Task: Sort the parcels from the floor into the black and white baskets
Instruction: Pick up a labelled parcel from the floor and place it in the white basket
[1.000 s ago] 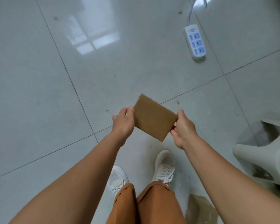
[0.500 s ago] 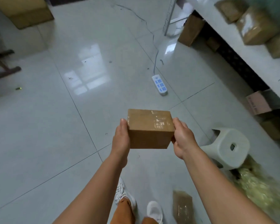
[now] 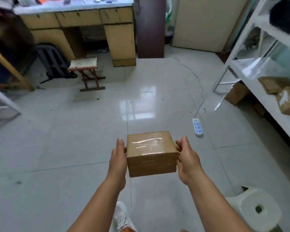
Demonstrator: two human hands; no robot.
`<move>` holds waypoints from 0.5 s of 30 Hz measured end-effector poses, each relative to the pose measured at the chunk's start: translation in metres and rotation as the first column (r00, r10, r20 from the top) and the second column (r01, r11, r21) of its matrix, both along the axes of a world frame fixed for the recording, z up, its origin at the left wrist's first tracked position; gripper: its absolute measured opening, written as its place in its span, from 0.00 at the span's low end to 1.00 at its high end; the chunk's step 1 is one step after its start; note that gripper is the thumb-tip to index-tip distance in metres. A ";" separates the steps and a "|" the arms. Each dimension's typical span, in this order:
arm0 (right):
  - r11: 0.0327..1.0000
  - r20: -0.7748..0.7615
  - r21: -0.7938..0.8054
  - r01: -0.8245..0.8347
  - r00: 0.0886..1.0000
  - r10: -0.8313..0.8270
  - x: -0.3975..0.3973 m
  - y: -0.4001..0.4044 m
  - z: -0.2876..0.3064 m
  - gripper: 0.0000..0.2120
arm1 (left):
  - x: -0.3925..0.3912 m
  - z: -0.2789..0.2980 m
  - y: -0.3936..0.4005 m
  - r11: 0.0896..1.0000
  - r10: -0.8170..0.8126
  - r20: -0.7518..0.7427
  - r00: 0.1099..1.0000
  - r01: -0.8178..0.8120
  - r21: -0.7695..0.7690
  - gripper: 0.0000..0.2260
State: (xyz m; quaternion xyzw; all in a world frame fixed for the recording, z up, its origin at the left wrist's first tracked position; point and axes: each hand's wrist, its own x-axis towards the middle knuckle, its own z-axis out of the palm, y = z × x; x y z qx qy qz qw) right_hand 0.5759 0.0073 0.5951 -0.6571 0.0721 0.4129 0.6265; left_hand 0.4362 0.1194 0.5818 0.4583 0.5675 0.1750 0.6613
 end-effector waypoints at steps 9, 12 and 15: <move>0.929 0.140 0.004 -0.371 0.920 0.367 -0.099 0.037 0.045 0.24 | -0.123 0.071 -0.010 0.954 0.260 0.149 0.954 -0.278 0.113 0.21; 0.907 0.141 0.009 -0.421 0.899 0.415 -0.142 0.052 0.054 0.21 | -0.173 0.082 -0.009 0.904 0.363 0.143 0.921 -0.385 0.185 0.20; 0.880 0.120 0.034 -0.474 0.876 0.467 -0.197 0.064 0.066 0.20 | -0.226 0.086 -0.012 0.853 0.459 0.112 0.881 -0.472 0.221 0.18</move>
